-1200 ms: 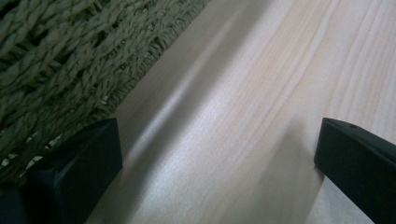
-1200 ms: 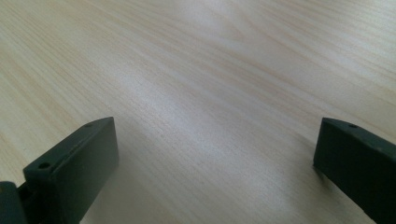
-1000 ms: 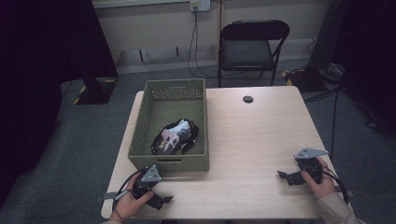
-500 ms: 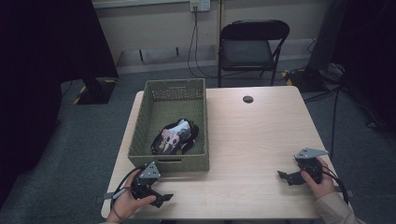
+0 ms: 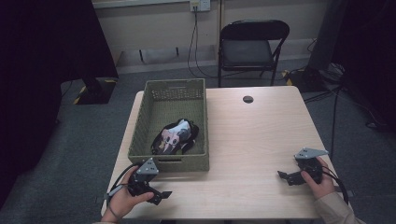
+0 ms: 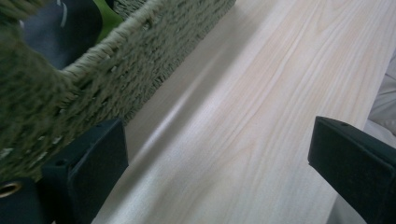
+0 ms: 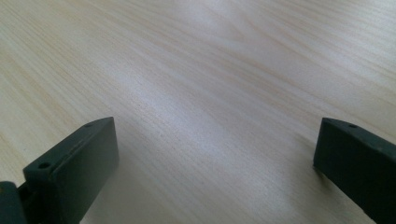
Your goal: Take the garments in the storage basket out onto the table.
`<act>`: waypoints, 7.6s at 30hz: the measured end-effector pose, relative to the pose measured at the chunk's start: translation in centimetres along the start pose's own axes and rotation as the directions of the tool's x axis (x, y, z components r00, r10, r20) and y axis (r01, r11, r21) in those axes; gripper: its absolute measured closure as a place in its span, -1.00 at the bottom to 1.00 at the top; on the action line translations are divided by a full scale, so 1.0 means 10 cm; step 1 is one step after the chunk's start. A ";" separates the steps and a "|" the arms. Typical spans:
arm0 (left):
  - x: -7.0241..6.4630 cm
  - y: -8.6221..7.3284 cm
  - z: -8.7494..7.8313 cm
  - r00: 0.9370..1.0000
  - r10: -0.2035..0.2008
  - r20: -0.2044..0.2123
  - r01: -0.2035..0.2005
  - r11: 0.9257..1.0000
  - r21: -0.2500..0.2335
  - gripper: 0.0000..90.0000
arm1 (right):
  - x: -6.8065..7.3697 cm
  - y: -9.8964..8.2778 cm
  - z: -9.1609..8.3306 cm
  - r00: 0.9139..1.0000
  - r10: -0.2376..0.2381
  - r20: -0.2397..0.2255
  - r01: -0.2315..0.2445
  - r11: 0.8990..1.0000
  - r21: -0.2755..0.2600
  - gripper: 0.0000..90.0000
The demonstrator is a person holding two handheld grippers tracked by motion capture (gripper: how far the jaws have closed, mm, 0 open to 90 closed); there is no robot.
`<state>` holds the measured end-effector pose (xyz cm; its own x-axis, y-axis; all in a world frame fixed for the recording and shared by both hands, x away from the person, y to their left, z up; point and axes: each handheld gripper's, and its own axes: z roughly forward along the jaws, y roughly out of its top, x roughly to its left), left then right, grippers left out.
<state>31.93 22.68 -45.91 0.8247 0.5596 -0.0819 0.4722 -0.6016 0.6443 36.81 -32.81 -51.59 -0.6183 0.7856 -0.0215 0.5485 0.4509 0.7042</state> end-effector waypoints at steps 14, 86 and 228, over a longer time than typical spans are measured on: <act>0.02 0.23 -0.26 1.000 -0.021 0.016 0.022 0.998 -0.067 -0.90 | 0.00 0.00 0.00 1.000 0.000 0.000 0.000 1.000 0.000 -1.00; 0.52 1.23 -0.17 0.994 -0.053 -0.097 0.039 0.990 -0.138 -0.91 | 0.00 0.00 0.00 1.000 -0.001 0.000 0.001 1.000 0.000 -1.00; 0.93 1.71 -0.09 0.963 -0.236 -0.132 0.210 0.960 -0.184 0.27 | 0.00 0.00 0.00 1.000 0.000 0.000 0.000 1.000 0.000 -1.00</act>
<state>47.42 18.12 -34.91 0.6417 0.7557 -0.1308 0.5692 -0.3549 0.7416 36.81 -32.81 -51.59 -0.6183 0.7856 -0.0218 0.5484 0.4511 0.7041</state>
